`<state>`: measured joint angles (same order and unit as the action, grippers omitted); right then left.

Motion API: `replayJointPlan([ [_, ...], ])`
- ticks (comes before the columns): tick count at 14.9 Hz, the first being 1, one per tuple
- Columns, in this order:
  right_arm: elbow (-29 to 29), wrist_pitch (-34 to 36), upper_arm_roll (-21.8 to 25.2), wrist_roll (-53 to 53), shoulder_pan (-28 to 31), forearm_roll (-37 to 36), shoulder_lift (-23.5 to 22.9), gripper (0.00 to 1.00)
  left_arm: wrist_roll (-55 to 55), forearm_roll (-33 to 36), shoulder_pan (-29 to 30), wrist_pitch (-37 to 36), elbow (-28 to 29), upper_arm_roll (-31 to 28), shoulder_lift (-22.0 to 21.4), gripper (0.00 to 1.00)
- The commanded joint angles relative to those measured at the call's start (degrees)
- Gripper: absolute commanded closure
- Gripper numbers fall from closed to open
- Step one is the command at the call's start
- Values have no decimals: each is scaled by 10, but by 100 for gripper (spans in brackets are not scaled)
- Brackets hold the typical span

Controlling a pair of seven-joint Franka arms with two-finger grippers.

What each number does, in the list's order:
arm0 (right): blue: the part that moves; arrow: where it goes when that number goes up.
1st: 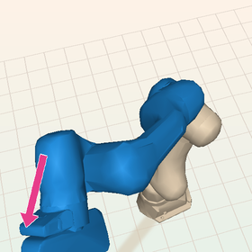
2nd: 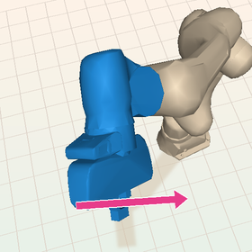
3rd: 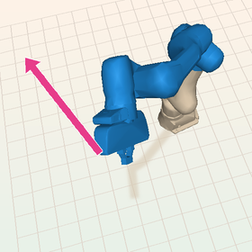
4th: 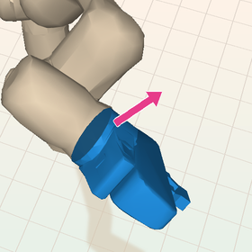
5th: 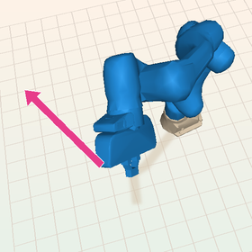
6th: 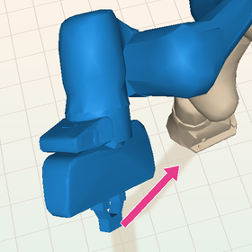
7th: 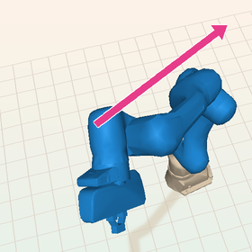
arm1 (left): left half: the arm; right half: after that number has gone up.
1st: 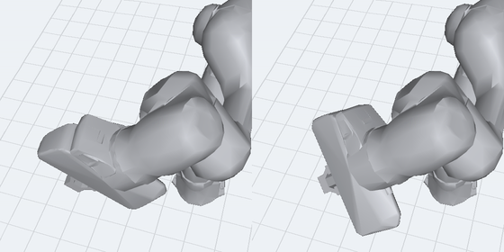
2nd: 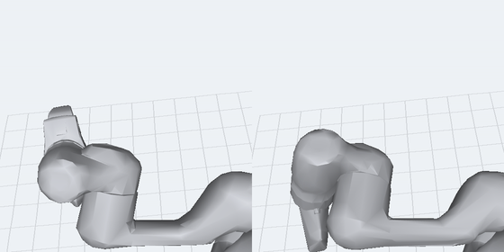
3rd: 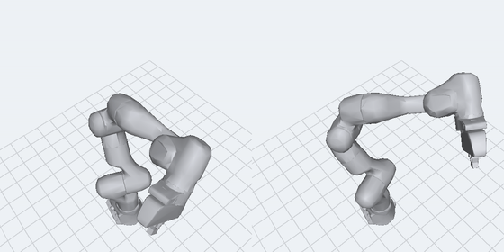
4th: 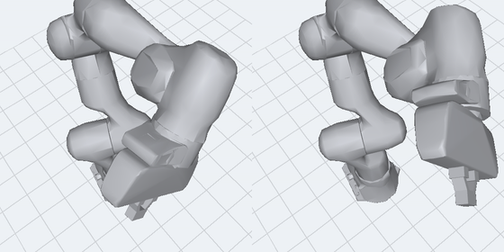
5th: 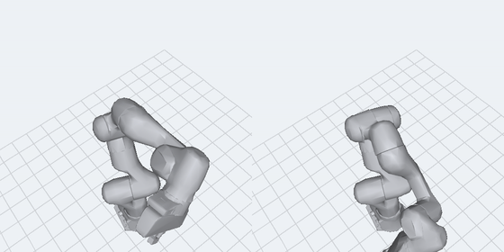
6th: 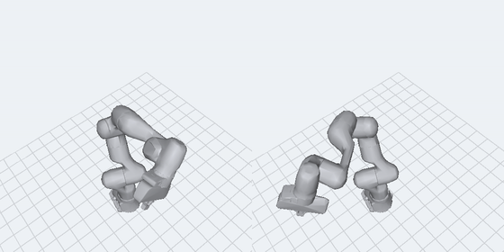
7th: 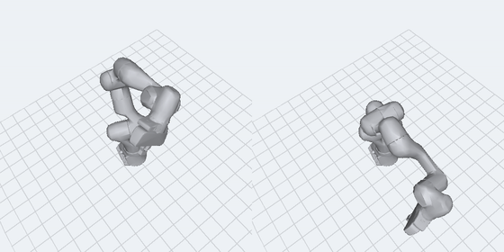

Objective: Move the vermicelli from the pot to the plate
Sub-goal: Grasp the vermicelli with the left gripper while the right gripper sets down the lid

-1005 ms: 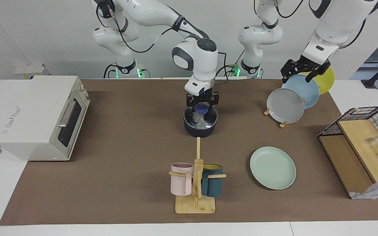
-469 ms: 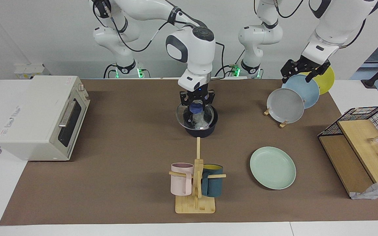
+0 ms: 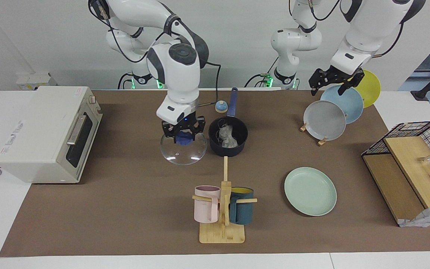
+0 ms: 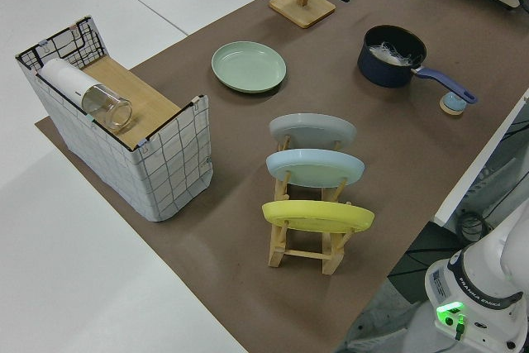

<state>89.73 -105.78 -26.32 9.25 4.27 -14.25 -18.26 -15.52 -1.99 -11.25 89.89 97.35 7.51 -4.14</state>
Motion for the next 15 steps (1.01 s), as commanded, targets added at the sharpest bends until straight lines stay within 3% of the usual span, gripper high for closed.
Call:
replayJointPlan([
  [1, 70, -47, -7, -78, 61, 15, 32, 51, -58, -24, -62, 70, 76, -7, -22, 0],
  [5, 232, -215, 10, -135, 118, 16, 70, 51, -175, -30, -151, 212, 163, -7, 8, 0],
  [9, 242, -232, 36, -159, 125, 24, 51, 51, -253, -30, -205, 307, 162, -7, 96, 0],
  [15, 251, -234, 54, -160, 133, 72, 36, 49, -265, -30, -224, 346, 166, -7, 146, 0],
])
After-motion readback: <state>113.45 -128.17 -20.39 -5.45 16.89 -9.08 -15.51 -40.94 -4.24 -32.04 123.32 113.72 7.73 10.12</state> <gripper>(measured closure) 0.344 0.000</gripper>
